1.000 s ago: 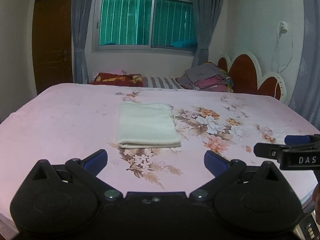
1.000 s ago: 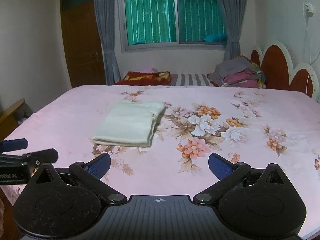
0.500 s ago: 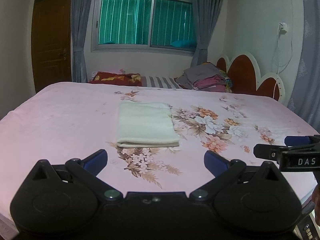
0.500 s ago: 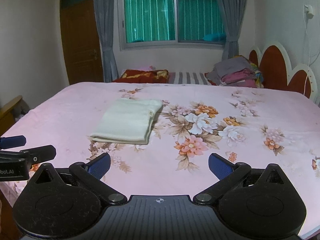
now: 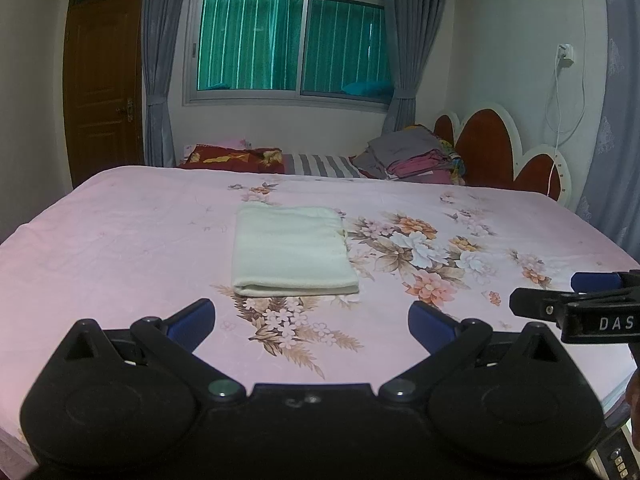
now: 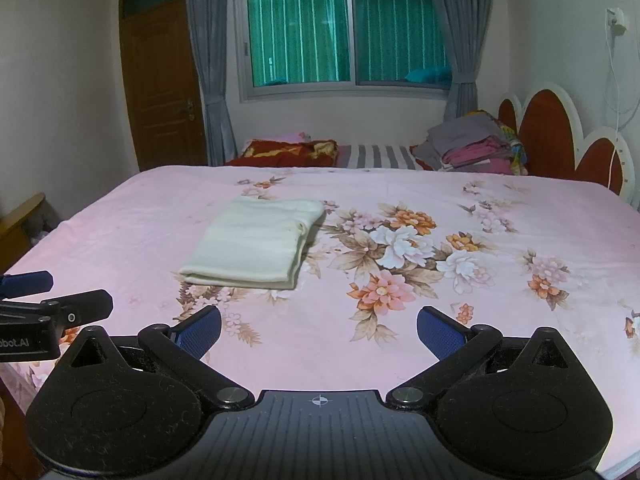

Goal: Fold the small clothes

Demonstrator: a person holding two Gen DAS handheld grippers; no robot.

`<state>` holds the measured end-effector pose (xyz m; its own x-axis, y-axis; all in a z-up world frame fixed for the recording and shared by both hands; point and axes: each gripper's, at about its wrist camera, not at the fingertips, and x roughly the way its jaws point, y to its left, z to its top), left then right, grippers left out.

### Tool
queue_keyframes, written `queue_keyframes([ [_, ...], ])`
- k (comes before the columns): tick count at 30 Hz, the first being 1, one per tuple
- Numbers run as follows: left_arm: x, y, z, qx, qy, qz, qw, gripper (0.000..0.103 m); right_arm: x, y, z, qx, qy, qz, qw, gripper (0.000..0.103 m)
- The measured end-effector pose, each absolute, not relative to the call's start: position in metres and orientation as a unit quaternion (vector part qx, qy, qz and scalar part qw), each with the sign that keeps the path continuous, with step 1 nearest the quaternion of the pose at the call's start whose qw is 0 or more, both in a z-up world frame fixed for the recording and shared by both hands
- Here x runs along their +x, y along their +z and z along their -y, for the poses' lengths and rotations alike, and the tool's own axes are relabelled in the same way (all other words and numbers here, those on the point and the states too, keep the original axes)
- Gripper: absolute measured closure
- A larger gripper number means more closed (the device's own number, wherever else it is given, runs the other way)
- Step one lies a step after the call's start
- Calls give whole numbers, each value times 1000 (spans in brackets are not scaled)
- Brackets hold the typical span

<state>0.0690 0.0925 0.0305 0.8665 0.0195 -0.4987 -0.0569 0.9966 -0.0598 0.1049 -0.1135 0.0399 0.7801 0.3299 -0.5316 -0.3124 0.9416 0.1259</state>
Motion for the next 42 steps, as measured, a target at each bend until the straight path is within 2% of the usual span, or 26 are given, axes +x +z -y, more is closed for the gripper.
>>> queue_keyframes([
  [42,69,31,-90,-34,25,-253,967,1,108,36,116,5,178,-283,943,0],
])
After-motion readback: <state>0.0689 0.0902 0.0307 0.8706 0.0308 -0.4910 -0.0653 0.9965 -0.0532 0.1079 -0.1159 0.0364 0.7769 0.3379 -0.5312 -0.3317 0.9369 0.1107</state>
